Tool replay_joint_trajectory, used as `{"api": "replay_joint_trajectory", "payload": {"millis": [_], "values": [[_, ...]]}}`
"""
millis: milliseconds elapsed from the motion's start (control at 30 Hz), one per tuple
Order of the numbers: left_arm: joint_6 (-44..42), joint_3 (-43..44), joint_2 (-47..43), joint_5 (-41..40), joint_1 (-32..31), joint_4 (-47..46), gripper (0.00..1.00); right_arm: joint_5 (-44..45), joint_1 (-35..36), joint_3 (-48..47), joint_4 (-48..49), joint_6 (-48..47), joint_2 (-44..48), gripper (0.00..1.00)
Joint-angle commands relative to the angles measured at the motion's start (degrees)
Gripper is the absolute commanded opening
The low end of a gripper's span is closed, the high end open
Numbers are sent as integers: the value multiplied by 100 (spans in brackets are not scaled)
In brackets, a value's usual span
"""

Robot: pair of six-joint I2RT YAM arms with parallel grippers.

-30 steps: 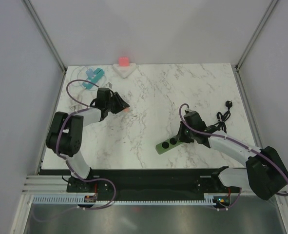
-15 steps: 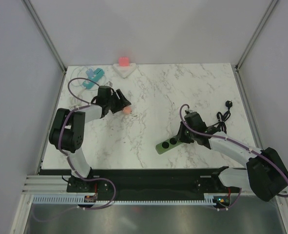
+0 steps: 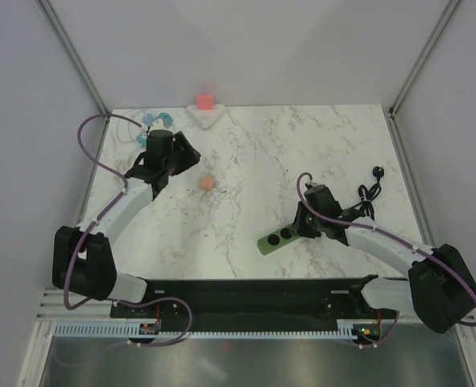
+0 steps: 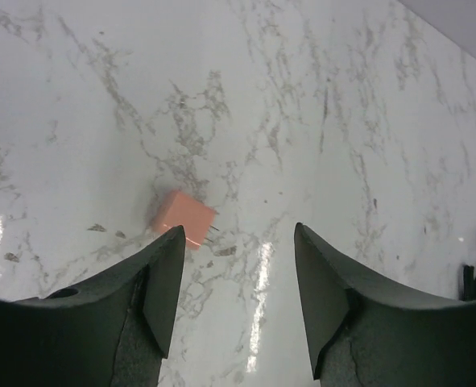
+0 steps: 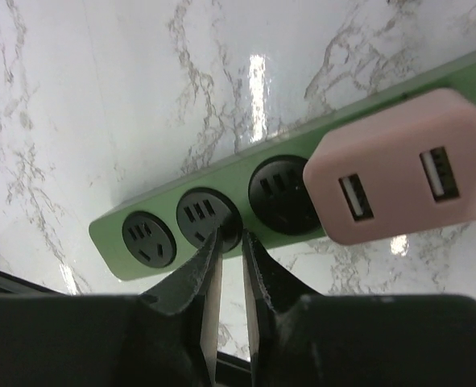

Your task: Pull the plug off the socket

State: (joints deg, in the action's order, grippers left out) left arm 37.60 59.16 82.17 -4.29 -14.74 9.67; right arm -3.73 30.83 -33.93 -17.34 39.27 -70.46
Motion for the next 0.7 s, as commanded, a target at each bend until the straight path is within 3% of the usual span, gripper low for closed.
{"api": "replay_joint_trajectory", "payload": {"millis": [0,133,400,533,667], "values": [[-289,-325,-542,156,-545,-368,63,-58,55,-244,-936,-94,154,24],[-508,-642,-816,315,-1126,-809,65,125,64,-894,-1630,-165,627,25],[-1536,-467,-641,403,-2373,-1193,67,2287,-6,-2346,-3493,-16,1350,25],[-1993,-29,-1,1182,-2893,-1249,78,2333,-498,-2188,-3601,-24,1412,26],[-2344,578,869,1695,-3324,-1091,82,1807,-1541,-1785,-3530,-348,1605,26]]}}
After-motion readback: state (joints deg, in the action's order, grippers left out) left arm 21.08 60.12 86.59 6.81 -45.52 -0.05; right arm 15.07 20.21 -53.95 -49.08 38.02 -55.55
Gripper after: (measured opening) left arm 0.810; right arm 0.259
